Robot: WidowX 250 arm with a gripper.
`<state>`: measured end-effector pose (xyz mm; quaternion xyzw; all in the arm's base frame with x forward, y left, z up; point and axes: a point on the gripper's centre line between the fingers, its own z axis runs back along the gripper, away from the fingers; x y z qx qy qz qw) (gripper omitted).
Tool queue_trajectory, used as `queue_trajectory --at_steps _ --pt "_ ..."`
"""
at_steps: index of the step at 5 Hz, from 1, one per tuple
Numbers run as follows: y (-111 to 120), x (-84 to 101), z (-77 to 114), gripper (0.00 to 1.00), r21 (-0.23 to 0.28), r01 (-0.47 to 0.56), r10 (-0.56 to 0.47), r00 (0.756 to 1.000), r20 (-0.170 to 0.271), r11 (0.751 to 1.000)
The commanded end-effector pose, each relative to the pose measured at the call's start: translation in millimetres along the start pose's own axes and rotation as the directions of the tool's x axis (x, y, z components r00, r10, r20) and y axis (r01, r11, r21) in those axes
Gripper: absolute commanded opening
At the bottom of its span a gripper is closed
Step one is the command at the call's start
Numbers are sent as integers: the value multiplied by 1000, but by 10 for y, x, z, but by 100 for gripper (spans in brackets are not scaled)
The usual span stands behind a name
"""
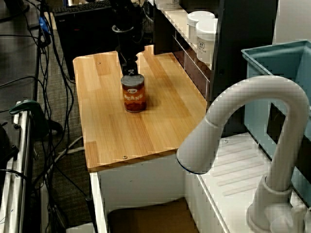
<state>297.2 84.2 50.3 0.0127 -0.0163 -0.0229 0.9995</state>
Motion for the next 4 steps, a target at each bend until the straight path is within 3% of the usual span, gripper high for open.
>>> queue_trajectory --at_steps 1,2,4 --pt "-245 -24 163 100 -15 58 -58 998 19 998" --pt "-372 -52 264 100 -40 70 -69 997 19 997" --pt "-526 -87 282 100 -55 64 -63 998 19 996"
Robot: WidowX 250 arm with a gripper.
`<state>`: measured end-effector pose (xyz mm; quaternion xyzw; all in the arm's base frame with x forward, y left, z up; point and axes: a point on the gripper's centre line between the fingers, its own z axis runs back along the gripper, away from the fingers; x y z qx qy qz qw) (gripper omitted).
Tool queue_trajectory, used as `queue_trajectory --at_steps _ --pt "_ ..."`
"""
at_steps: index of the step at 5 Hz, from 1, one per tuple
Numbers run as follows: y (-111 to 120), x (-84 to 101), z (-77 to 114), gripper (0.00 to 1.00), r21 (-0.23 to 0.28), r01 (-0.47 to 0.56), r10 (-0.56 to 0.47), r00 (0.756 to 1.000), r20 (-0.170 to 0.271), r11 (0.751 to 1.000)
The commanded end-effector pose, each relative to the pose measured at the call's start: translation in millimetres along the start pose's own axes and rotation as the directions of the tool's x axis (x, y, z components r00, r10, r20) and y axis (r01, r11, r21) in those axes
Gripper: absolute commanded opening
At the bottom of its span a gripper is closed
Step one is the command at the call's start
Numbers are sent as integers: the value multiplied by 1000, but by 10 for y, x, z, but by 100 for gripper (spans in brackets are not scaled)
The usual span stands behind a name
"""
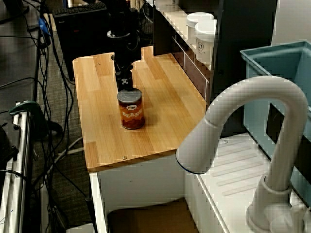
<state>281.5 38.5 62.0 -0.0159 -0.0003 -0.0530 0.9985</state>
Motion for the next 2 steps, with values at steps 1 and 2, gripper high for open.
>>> queue_trajectory --at_steps 1,2 --pt "-156 12 136 100 -3 7 -7 999 48 1000" --pt "-219 -56 137 100 -9 15 -15 999 39 1000"
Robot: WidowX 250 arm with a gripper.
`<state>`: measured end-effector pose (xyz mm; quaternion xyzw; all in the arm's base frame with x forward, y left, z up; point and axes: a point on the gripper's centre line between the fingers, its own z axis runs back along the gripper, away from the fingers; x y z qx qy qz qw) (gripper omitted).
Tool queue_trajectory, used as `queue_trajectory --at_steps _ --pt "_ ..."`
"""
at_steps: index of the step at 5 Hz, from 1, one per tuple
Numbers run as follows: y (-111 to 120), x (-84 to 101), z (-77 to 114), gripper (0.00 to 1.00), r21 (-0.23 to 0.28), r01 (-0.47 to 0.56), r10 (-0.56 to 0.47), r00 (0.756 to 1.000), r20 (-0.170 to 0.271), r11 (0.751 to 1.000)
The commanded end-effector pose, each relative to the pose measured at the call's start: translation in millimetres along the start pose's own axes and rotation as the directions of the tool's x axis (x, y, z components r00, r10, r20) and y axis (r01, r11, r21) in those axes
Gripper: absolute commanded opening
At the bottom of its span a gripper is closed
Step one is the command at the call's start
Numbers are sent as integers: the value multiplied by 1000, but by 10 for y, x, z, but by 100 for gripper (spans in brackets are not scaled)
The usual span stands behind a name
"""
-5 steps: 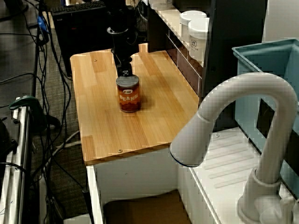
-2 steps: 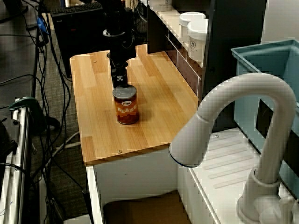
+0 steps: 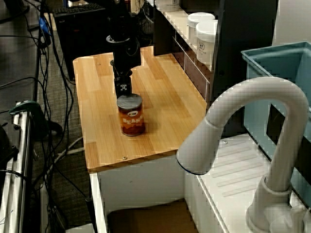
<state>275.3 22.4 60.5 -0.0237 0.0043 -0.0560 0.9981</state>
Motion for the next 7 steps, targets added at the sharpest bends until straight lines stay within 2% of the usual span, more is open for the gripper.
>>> queue_trajectory --at_steps 1,2,3,4,5,6,7 --pt "5 -57 209 100 17 20 -21 998 63 1000" --pt "141 -69 342 100 44 188 -191 977 94 981" --pt "133 -67 452 100 29 425 -426 901 79 905" --pt "-35 -34 431 100 -67 631 -628 776 58 773" --pt "-232 -36 468 100 -105 802 -797 597 95 588" --pt "-397 -76 505 100 -127 903 -900 423 105 410" --pt "-575 -97 542 100 -110 920 -914 387 120 375"
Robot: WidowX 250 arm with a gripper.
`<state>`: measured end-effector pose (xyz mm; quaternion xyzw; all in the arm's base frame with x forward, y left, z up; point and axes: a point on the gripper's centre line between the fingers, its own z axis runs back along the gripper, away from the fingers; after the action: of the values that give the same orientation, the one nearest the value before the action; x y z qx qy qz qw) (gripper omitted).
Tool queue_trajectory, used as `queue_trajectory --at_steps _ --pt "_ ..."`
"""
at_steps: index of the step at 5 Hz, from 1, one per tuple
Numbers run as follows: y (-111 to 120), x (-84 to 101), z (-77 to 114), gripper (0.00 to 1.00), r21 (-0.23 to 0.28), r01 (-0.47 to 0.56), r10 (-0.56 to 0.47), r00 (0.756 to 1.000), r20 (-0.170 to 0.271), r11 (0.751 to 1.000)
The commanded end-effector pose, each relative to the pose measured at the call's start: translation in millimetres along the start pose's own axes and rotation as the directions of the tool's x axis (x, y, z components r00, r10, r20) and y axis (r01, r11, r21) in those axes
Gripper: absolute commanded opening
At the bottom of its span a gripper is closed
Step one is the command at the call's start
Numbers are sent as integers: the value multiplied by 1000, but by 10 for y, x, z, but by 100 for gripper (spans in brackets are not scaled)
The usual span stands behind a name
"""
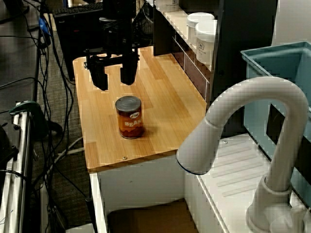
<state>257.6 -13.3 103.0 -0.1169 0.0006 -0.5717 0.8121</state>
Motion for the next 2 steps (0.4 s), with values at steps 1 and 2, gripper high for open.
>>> queue_trajectory --at_steps 1,2 --pt "-116 349 122 100 61 59 -60 998 23 996" --pt "-115 494 94 100 65 24 -26 1000 18 998"
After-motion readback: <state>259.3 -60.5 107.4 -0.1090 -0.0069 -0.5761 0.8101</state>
